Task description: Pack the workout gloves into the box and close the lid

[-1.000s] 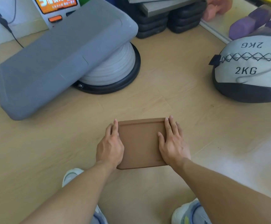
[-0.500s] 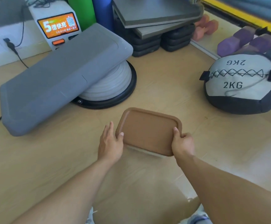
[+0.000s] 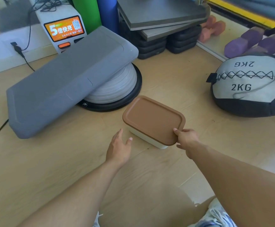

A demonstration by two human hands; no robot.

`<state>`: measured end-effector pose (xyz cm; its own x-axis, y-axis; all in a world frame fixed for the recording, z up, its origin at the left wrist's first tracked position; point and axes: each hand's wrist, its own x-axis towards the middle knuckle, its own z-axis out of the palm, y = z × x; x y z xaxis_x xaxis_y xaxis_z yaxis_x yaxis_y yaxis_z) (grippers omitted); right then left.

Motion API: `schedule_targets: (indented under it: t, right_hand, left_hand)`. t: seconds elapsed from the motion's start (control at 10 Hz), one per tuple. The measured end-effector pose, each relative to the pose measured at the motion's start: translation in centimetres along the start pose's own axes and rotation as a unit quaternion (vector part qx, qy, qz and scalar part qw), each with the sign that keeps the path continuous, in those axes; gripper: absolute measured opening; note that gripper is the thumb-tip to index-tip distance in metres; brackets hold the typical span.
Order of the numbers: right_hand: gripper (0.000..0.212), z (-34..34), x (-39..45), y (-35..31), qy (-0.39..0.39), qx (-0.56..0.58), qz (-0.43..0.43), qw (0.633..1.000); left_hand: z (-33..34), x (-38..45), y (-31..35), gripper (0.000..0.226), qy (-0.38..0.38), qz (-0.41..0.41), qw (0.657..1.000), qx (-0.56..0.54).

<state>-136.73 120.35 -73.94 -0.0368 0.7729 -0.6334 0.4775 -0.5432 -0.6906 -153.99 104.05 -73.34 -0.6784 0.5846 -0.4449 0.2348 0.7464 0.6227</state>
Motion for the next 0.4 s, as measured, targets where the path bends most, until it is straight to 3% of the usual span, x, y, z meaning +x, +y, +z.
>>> schedule_targets:
  t: [0.1, 0.2, 0.4]
  right_hand:
    - [0.061, -0.2, -0.6, -0.3, 0.019, -0.007, 0.001, 1.000]
    - [0.034, -0.6, -0.6, -1.0, 0.024, -0.053, -0.027, 0.998]
    - [0.054, -2.5, -1.8, -4.1, 0.034, -0.124, -0.038, 0.991]
  left_hand:
    - [-0.3, 0.1, 0.0, 0.064, 0.005, -0.007, 1.000, -0.021]
    - [-1.0, 0.4, 0.2, 0.061, 0.015, -0.006, 0.999, -0.032]
    - [-2.5, 1.4, 1.7, 0.057, 0.044, -0.020, 0.994, -0.098]
